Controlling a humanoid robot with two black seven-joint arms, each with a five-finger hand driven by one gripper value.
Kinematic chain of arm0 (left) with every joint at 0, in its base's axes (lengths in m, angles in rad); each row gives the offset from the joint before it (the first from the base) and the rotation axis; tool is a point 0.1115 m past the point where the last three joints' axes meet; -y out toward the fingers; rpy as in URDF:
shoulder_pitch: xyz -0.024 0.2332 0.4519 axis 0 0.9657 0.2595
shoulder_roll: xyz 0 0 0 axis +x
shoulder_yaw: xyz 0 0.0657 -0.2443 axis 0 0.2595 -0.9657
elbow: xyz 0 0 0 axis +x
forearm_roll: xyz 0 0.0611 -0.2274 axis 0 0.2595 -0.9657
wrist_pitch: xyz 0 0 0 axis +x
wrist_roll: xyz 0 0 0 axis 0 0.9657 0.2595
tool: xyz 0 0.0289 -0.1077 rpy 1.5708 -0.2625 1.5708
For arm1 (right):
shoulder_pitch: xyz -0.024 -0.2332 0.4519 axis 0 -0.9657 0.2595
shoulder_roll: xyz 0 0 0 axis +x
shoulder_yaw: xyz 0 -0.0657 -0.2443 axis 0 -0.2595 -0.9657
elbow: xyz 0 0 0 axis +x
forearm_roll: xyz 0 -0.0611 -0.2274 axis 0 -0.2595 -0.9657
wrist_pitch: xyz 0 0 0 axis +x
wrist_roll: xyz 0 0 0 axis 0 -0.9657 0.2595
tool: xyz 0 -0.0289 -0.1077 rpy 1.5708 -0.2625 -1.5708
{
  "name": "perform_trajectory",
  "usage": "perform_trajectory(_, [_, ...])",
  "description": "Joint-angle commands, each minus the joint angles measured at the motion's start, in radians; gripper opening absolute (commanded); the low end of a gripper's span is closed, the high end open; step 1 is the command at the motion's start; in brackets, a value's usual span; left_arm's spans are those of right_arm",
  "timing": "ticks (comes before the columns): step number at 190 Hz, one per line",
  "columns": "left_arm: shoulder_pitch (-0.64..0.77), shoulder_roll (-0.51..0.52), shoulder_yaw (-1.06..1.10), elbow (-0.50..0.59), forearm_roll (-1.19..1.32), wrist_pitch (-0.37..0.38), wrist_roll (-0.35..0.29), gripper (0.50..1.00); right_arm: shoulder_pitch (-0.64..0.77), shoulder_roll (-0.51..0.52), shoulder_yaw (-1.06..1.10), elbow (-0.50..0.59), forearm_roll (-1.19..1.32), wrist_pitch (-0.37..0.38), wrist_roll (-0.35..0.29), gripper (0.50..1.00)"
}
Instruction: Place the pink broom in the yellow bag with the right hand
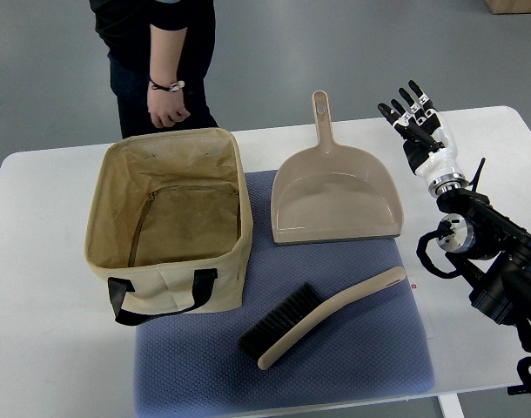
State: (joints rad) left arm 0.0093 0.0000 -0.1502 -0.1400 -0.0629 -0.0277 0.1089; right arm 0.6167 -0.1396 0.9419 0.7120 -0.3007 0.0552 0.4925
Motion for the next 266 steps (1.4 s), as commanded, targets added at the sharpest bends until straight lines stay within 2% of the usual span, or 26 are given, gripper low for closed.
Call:
perform_trajectory(1, [0.0,0.0,0.0,0.003,0.0,0.002,0.0,1.0,0.0,0.0,0.0,0.0,0.0,0.0,0.0,0.93])
perform_trajectory(266, [-0.006,0.0,0.001,-0.003,-0.002,0.011,-0.005,1.0,0.035,-0.015,-0.015,-0.014,0.002,-0.002,-0.003,0.93])
